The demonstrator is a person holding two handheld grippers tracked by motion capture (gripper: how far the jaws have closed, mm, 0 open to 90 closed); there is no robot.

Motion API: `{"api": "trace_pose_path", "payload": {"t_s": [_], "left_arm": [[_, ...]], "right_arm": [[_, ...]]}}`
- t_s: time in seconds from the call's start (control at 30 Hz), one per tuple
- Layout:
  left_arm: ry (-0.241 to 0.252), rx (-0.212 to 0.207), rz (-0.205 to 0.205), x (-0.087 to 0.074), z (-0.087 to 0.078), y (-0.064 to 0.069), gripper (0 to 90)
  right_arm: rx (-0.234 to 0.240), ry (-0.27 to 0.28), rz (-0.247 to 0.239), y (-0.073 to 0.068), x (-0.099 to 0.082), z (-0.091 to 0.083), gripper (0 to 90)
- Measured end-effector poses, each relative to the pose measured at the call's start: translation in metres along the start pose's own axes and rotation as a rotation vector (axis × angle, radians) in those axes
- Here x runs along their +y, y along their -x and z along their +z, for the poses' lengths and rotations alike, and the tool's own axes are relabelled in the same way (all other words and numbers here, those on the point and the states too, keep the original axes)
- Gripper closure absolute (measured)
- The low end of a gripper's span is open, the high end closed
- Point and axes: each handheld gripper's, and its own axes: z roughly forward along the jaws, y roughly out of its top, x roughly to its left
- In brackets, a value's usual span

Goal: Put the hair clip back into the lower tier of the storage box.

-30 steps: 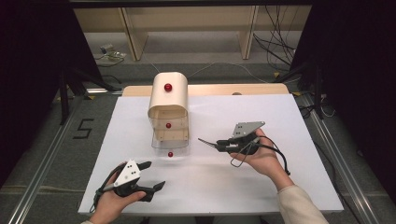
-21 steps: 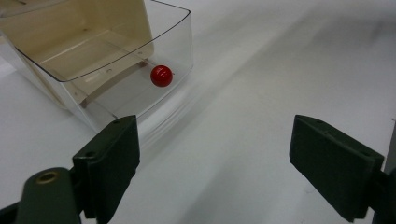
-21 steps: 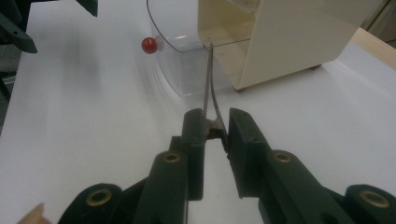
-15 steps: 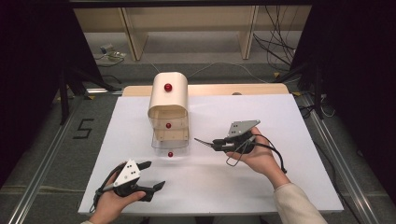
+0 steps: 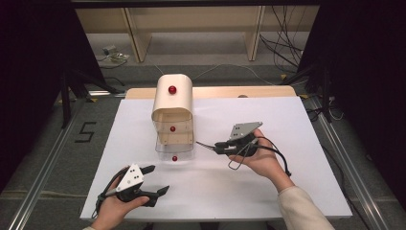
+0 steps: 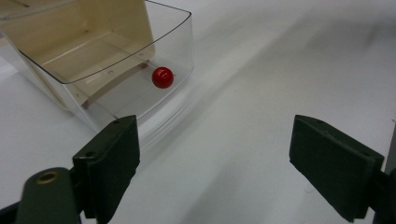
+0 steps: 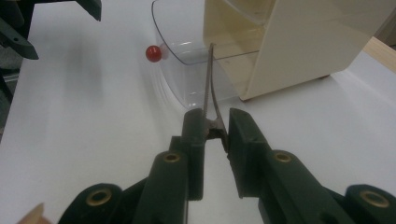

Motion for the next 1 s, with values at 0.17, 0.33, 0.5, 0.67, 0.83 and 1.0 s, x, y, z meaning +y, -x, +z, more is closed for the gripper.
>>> {"api": "trace_pose_path", "payload": {"t_s": [0.17, 0.33, 0.5, 0.67, 0.83, 1.0], "left_arm": [[0.001, -0.001, -0.002, 0.000, 0.000, 0.000, 16.1], [0.002, 0.000, 0.002, 0.000, 0.000, 0.000, 16.1], [0.002, 0.000, 0.002, 0.000, 0.000, 0.000, 16.1], [0.002, 0.001, 0.000, 0.000, 0.000, 0.000, 16.2], [0.002, -0.001, 0.002, 0.000, 0.000, 0.000, 16.1], [0.003, -0.001, 0.002, 0.000, 0.000, 0.000, 16.1]], "right_arm": [[0.004, 0.006, -0.006, 0.000, 0.004, 0.002, 77.5], [0.005, 0.003, -0.009, 0.000, 0.007, 0.003, 77.5], [0.006, 0.002, -0.008, 0.000, 0.008, 0.005, 77.5], [0.009, -0.001, -0.006, 0.001, 0.009, 0.006, 77.5], [0.010, -0.001, -0.011, 0.001, 0.012, 0.007, 77.5], [0.011, -0.004, -0.013, 0.002, 0.015, 0.009, 77.5]]}}
